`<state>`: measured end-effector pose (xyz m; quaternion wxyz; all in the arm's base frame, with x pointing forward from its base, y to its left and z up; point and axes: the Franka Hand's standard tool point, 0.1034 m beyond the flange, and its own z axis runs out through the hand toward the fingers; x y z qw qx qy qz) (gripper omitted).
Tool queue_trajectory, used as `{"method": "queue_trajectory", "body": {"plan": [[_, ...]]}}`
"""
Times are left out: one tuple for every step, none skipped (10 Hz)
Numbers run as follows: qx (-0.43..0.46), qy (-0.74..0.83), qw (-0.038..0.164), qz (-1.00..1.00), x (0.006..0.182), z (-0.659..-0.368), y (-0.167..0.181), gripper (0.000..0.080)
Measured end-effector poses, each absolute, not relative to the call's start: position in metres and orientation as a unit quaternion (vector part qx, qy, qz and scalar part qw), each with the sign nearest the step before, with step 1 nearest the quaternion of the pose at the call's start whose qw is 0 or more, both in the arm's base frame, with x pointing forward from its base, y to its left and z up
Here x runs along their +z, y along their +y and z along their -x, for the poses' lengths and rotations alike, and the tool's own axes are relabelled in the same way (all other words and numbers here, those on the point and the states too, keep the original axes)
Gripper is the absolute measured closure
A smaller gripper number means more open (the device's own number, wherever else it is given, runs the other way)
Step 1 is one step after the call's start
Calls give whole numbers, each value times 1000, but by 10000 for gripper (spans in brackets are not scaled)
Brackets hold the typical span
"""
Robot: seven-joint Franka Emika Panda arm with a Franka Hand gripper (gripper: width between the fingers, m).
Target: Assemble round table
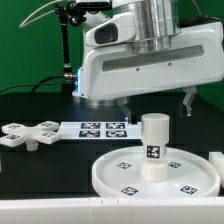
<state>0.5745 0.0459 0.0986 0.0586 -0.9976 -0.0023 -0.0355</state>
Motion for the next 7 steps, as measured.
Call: {"method": "queue_trajectory", "body": {"plan": [[-35,-9,54,998,98,-574,44,151],[-34,-9,53,998,97,-573,42,151],[-31,-8,53,998,94,-569,41,151],[-36,-7,51,998,92,-568,45,151],[-35,-10,51,998,89,-566,45,151],[-35,-15,49,998,86,-566,44,151],[-35,-15,49,998,83,-565,44,151]]}}
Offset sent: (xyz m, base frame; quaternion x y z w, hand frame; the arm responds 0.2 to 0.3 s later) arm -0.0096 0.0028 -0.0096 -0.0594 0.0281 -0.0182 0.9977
